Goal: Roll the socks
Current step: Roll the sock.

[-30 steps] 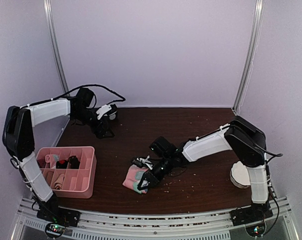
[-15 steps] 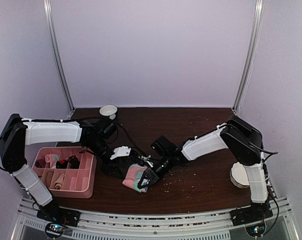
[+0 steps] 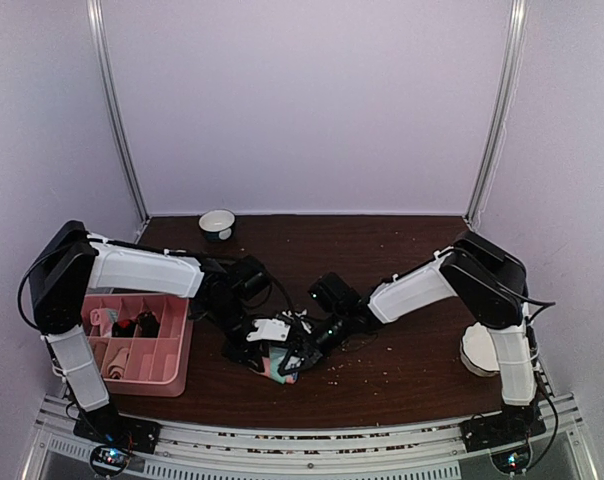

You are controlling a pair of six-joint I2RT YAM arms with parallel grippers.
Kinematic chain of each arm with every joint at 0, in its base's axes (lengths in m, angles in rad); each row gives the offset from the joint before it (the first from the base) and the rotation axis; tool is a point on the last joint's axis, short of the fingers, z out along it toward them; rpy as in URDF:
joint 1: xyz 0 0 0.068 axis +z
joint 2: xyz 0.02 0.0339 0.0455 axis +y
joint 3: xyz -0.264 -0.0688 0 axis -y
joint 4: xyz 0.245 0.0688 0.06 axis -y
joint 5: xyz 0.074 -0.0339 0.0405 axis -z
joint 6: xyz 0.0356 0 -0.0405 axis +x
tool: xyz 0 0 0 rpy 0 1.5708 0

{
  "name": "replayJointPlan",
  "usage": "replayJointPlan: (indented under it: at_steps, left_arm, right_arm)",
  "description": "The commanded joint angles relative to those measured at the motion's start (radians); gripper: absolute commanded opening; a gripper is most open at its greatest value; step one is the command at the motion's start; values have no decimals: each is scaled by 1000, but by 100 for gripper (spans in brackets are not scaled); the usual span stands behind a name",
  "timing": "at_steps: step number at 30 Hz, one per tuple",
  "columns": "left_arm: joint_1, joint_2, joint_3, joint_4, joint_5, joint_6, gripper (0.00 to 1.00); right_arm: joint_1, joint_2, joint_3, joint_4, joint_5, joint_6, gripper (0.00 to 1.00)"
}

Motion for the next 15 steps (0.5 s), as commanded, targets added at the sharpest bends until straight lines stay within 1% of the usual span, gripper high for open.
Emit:
replayJointPlan:
  at_steps: [1, 4, 6, 7, 8, 9, 10, 11, 13, 15]
  left_arm:
    - [-4, 7, 24, 5, -4, -18, 31]
    - [-3, 0, 23, -18, 36, -19, 29]
    - [-2, -4, 27, -35, 77, -23, 30]
    - [-2, -1, 33, -43, 103, -30, 34]
    - [-2, 3, 40, -50, 125, -43, 41]
    - [-2, 9, 46, -53, 144, -57, 50]
    - [-2, 15, 51, -56, 162, -63, 55]
    - [-3, 22, 54, -57, 174, -67, 57]
    - [1, 35, 54, -49, 187, -86, 58]
    - [7, 55, 56, -40, 191, -103, 50]
  right_arm:
    - [-33, 118, -83, -215, 330, 19, 0]
    - [-34, 113, -86, -191, 337, 34, 0]
    - [-33, 108, -94, -161, 337, 53, 0]
    - [-34, 105, -100, -147, 338, 65, 0]
    - [-34, 102, -105, -131, 340, 79, 0]
    - [-33, 99, -111, -118, 339, 88, 0]
    - [-33, 97, -117, -102, 339, 98, 0]
    - [-34, 93, -124, -90, 339, 108, 0]
    - [-32, 86, -135, -68, 341, 123, 0]
    - [-29, 75, -151, -31, 339, 147, 0]
